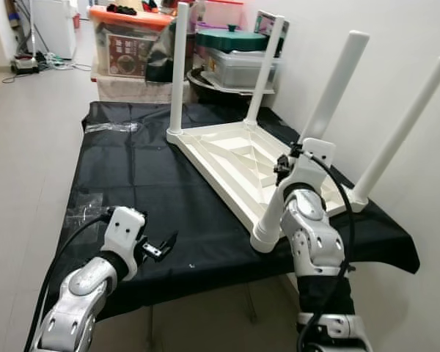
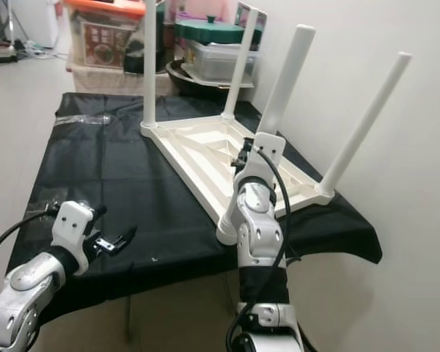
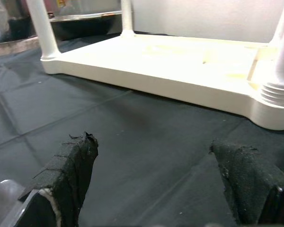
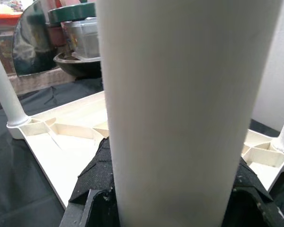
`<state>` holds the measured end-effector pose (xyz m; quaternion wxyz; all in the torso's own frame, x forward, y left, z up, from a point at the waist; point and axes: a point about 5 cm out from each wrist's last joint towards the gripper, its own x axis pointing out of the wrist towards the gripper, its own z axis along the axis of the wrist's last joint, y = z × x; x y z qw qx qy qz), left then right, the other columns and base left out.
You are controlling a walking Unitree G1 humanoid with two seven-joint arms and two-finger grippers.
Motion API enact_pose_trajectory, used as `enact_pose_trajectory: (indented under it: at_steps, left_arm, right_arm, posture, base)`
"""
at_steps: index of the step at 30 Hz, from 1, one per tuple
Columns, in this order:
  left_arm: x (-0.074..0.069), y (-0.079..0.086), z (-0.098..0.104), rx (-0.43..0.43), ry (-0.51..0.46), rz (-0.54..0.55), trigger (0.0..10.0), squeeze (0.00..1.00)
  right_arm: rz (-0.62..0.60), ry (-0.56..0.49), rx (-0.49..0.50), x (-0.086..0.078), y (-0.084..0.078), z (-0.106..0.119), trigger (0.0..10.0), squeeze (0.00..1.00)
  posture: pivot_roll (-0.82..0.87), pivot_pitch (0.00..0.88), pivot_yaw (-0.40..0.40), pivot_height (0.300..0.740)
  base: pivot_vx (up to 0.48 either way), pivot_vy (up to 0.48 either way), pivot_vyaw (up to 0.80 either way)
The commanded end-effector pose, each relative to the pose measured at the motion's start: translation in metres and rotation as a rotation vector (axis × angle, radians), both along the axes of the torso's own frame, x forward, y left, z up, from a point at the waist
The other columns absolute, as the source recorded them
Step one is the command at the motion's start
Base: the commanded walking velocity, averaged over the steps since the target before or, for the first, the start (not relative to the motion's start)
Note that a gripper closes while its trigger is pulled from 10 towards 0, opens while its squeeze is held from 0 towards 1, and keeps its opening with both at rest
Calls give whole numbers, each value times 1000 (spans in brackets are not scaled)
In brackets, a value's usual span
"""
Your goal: Building children table
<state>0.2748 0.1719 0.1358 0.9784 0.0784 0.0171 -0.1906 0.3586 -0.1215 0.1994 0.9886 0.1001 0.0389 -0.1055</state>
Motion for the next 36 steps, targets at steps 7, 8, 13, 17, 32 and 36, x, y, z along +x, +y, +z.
enact_pose_trajectory:
  at_steps: [7, 8, 13, 17, 32, 36]
  left_arm:
    - [-1, -3, -5, -2, 20, -3, 10000, 0]
    - [-3, -6, -8, -9, 26, -6, 10000, 0]
    - [-3, -6, -8, -11, 28, -7, 10000, 0]
    - [0, -5, -7, -7, 26, -9, 10000, 0]
    - [-2, -5, -6, 2, 27, -21, 10000, 0]
    - [-3, -2, -6, 10, 28, -16, 10000, 0]
  right_arm:
    - [25, 132, 88, 2, 7, -19, 10000, 722]
    - [26, 85, 126, 2, -9, -4, 10000, 1000]
    - [93, 34, 160, 2, -20, 11, 10000, 1000]
    - [316, -125, 100, 5, -36, 38, 10000, 0]
    - [1083, -122, -124, -10, -9, 23, 10000, 0]
    - [1139, -111, -120, -2, -1, 18, 10000, 0]
  posture:
    - [107, 0, -143, 740]
    - [101, 0, -141, 740]
    - [96, 0, -140, 740]
    - [89, 0, -140, 740]
    - [122, 0, -147, 740]
    - [149, 0, -158, 740]
  base:
    - [0, 0, 0]
    - [0, 0, 0]
    - [0, 0, 0]
    - [0, 0, 0]
    - [0, 0, 0]
    - [0, 0, 0]
